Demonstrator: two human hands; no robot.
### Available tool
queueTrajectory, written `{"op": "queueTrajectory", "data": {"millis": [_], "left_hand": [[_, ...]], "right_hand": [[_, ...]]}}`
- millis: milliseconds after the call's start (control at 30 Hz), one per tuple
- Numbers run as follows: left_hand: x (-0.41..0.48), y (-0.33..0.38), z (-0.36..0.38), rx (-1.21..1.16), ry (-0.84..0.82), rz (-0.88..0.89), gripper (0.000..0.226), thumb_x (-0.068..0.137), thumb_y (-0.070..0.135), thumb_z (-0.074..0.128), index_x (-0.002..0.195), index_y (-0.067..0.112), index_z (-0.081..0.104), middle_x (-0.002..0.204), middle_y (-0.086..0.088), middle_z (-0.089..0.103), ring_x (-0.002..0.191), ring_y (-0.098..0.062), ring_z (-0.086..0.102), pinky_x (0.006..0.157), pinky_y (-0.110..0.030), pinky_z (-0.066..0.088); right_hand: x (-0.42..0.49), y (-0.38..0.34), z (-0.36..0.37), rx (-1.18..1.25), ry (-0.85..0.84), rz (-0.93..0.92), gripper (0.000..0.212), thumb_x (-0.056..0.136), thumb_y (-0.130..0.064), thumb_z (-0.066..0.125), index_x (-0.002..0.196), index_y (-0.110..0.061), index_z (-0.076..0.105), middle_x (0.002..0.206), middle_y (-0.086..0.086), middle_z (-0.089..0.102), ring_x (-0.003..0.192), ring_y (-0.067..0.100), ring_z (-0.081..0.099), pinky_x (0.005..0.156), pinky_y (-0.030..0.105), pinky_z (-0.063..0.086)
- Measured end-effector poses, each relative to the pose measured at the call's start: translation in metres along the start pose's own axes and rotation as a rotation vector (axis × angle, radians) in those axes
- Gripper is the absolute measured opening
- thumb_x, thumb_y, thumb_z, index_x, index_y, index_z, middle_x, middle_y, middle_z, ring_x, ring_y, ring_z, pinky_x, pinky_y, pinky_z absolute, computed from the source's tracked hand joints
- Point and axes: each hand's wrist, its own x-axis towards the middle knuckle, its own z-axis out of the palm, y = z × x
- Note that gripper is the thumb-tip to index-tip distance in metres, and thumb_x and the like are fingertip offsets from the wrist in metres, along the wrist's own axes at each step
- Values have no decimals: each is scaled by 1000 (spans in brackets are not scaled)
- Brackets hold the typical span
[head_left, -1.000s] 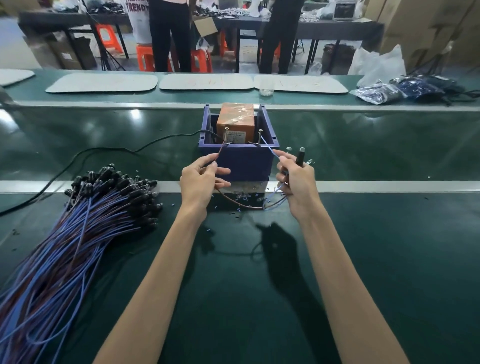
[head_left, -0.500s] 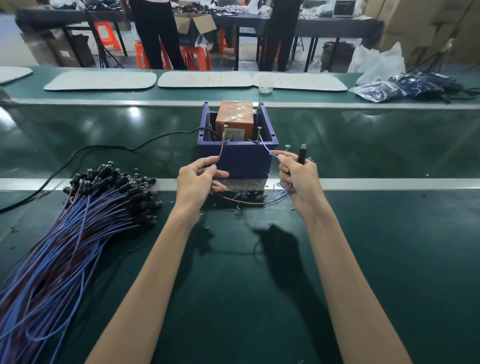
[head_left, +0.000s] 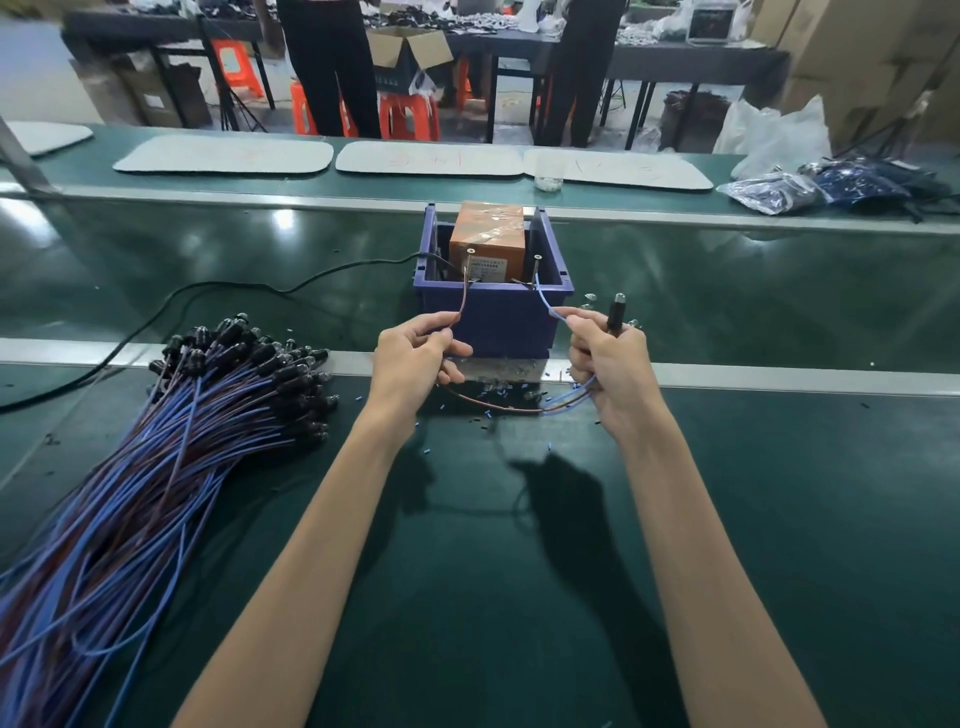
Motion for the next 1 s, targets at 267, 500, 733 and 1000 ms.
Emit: {"op": "queueTrajectory", "data": {"millis": [267,500,733,1000], "left_hand": [[0,0,-1,3,-2,-1,24,96,3,49,103,19,66,60,8,70,39,-3,53,44,-12,42],[-1,1,-1,6,-16,-3,24,96,3,49,104,17,66,59,8,70,39,-3,52,43,-12,40],[0,-1,-2,41,-16,2,24,96,5,50,110,16,67,62,8,71,40,-3,53,44,-11,41],[1,-2,-3,44,-27,1,25,96,6,51,114,13,66,64,7,71,40,-3,53,44,-11,41]], "right_hand": [[-1,-1,1,-18,-1,-4,25,95,-2,47,94,-7,71,46,-13,30,40,3,25,38,15,24],[-1,-1,2,-27,0,-2,24,95,-2,47,93,-8,71,47,-13,30,40,3,25,38,15,24],[-3,-2,4,10,1,-7,27,95,-1,48,77,-14,62,46,-15,30,39,2,23,36,13,22],[-1,0,2,-2,6,0,22,94,-1,49,84,-12,66,47,-12,32,41,3,26,38,15,25]]}}
